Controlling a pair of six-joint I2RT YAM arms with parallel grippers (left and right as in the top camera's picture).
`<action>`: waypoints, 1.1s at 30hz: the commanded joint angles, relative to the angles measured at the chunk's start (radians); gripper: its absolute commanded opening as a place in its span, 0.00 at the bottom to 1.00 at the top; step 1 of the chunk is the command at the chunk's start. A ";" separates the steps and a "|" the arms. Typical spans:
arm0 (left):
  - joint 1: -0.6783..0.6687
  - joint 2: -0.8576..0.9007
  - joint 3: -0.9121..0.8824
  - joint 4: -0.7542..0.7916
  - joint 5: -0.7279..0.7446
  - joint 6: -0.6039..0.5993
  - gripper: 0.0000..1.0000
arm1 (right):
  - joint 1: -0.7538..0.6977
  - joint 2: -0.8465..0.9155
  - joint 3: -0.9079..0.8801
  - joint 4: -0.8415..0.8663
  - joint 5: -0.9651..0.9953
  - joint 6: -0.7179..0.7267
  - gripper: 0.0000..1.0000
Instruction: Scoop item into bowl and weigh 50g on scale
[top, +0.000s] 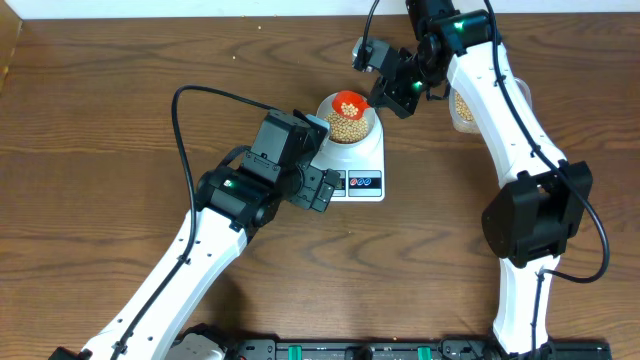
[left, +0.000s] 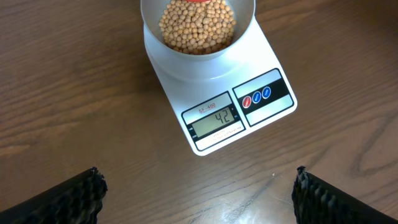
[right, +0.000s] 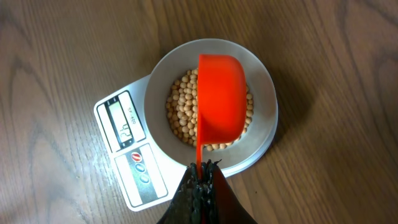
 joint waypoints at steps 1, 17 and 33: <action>0.003 0.008 0.000 -0.001 -0.013 -0.002 0.98 | 0.010 -0.031 0.023 -0.001 -0.004 -0.018 0.01; 0.003 0.008 0.000 -0.001 -0.013 -0.002 0.98 | 0.010 -0.031 0.023 0.001 -0.003 -0.082 0.01; 0.003 0.008 0.000 -0.001 -0.013 -0.002 0.98 | 0.010 -0.031 0.023 0.003 -0.003 -0.148 0.01</action>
